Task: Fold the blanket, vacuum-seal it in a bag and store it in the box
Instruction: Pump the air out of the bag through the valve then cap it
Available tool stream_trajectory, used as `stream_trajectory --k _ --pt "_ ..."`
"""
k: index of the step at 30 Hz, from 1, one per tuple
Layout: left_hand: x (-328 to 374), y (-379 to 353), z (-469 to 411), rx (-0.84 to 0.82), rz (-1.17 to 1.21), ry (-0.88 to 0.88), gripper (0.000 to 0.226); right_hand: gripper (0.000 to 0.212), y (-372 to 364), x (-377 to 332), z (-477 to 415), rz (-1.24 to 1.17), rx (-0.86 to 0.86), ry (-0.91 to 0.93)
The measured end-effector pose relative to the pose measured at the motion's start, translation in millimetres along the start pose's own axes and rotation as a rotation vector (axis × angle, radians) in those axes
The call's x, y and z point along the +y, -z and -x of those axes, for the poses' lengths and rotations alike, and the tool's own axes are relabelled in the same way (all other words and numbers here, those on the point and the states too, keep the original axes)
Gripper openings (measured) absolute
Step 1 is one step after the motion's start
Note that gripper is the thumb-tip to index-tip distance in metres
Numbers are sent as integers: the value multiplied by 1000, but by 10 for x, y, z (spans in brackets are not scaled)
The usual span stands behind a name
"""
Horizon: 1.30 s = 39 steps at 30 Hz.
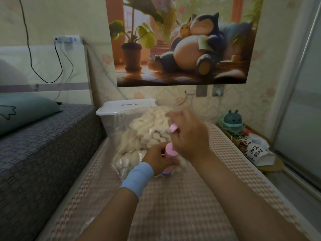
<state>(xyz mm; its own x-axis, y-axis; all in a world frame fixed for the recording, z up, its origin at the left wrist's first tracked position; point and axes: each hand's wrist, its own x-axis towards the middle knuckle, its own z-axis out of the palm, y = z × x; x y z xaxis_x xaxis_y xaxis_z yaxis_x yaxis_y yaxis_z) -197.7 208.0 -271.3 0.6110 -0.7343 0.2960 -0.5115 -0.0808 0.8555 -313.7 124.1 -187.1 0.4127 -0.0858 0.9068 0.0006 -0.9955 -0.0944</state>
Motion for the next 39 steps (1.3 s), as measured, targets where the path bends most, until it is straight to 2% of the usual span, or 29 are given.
stream_trajectory --k 2,3,4,8,9,10,11,14,15,16,17,20,21,22,24,27,28,29,31,33,34,36,39 --pt "2 13 4 33 -11 9 27 40 -229 49 244 103 -339 -54" --pt "-8 26 1 41 -7 8 26 43 -262 56 278 131 -401 -59" --pt "-10 43 -1 39 10 -1 27 41 -249 48 230 121 -352 -44" --pt "-18 70 1 -1 38 -5 42 28 87 -86 -195 40 157 44" --pt "-18 61 0 -3 28 -2 44 28 138 -92 -235 5 223 37" --pt "-14 43 4 -6 18 -6 43 28 130 -77 -202 -17 216 23" --pt "-16 30 0 -2 6 -10 40 29 70 -53 -120 -20 144 10" --pt "6 33 4 25 -23 13 28 38 -244 53 233 144 -348 -55" --pt "-5 48 0 32 -23 20 27 41 -271 72 268 176 -425 -52" --pt "-11 67 -1 30 -12 20 28 40 -250 66 230 158 -396 -38" --pt "-15 85 -3 20 3 11 29 36 -172 26 129 110 -292 -16" --pt "-8 80 1 -8 21 12 45 29 159 -73 -232 -21 151 48" --pt "-9 62 -2 -11 10 17 50 29 232 -82 -289 -57 251 44" --pt "-11 43 -7 -15 -6 17 52 29 240 -81 -277 -75 273 19" --pt "-8 22 -8 -12 -26 12 46 33 86 -49 -80 -56 103 -33" --pt "4 45 1 18 -15 28 29 44 -182 34 233 60 -398 -31" --pt "2 60 4 27 -10 37 27 44 -177 43 202 40 -445 -5" --pt "3 77 8 28 -1 38 27 41 -123 28 113 3 -396 33" --pt "-4 97 -2 8 10 36 36 32 51 -20 -132 -62 -118 76" --pt "-2 79 -4 -7 2 36 45 32 203 -44 -287 -105 143 52" --pt "-3 59 -3 -12 -6 32 47 33 222 -56 -275 -118 187 21" --pt "-14 21 -6 -13 -19 29 41 34 77 -47 -76 -82 79 -25" --pt "3 34 12 19 -4 50 26 48 -184 22 210 71 -417 -32"
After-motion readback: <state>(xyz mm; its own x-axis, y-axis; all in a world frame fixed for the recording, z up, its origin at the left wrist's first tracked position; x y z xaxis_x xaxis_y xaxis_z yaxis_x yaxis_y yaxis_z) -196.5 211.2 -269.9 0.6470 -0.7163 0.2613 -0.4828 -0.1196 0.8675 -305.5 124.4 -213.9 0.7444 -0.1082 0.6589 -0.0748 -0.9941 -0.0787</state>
